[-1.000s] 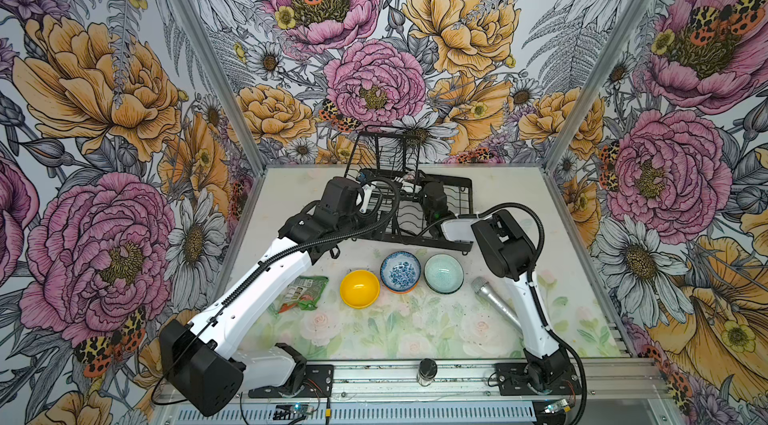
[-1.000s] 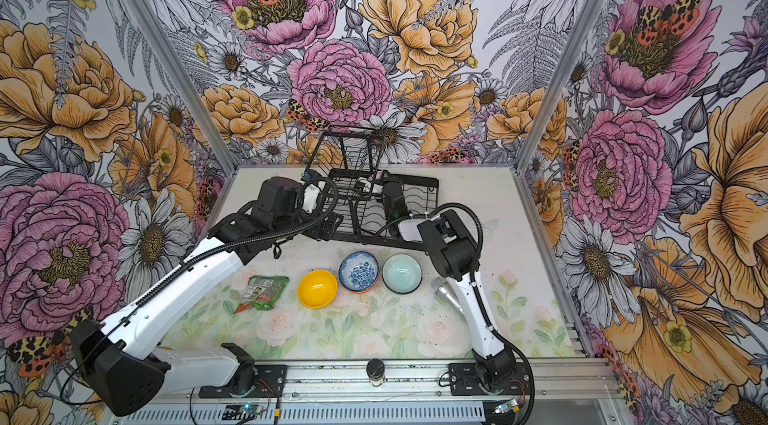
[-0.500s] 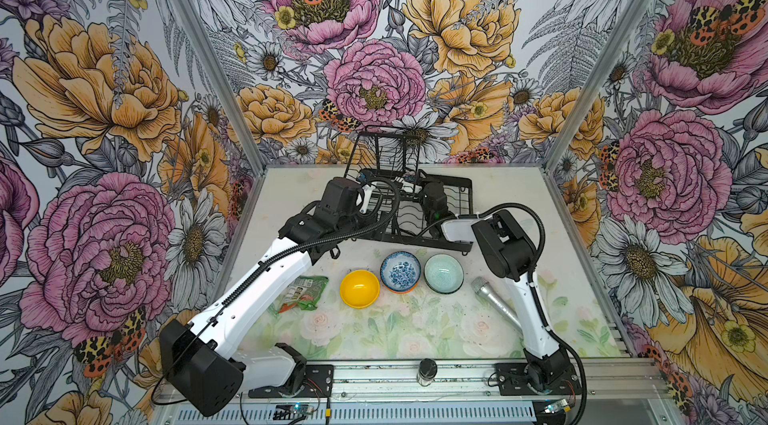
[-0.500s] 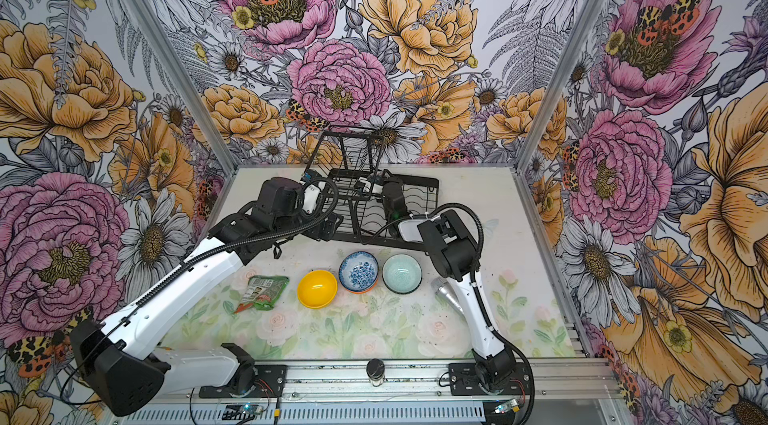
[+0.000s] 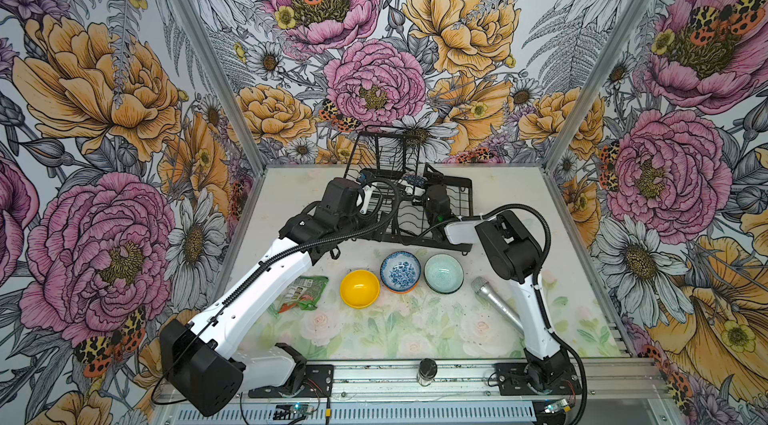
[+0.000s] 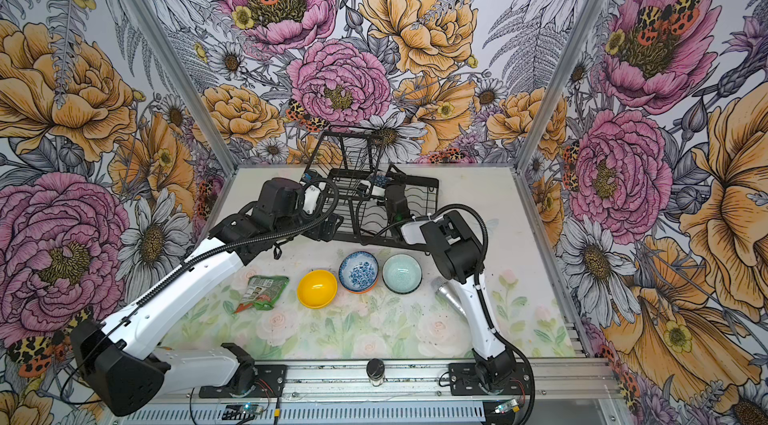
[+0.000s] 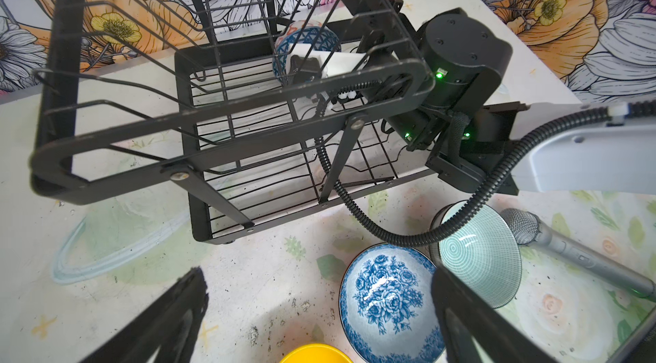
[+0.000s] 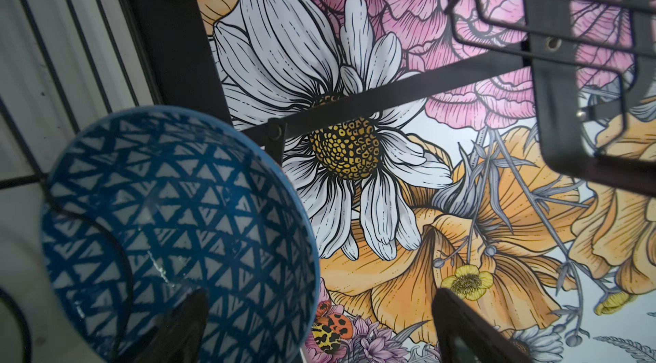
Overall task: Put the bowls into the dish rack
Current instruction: 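Lower the bowl upright into the rack slots with the right gripper, then open and withdraw the right gripper while the left gripper moves toward the yellow bowl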
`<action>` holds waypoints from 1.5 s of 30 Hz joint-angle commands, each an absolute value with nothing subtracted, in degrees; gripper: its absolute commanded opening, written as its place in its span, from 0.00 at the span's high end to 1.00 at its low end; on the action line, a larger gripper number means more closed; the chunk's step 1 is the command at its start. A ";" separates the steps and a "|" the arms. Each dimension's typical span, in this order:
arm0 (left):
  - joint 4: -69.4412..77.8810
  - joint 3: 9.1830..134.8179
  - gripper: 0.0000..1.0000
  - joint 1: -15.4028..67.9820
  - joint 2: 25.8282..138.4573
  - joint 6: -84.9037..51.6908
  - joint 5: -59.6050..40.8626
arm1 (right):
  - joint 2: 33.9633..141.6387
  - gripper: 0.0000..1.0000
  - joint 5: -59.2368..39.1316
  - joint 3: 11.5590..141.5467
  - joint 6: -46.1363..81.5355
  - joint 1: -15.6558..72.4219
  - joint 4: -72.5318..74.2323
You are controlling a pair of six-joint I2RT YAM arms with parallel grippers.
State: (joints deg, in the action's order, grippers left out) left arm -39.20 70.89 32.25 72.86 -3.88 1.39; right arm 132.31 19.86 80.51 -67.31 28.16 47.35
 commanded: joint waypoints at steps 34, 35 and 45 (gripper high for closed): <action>-37.85 69.36 0.01 31.82 71.77 -4.20 2.26 | 100.86 0.01 24.53 53.00 -51.74 27.77 40.19; -37.79 69.32 0.01 31.81 71.68 -4.24 2.37 | 99.47 0.00 25.19 52.54 -50.25 27.94 38.21; -36.91 67.50 0.01 31.33 70.24 -5.14 3.96 | 85.25 0.01 30.33 60.71 -21.10 30.68 -4.36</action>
State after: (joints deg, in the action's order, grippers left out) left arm -38.33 68.40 31.94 72.18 -4.14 2.33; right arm 88.73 27.97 55.48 -35.66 29.43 14.06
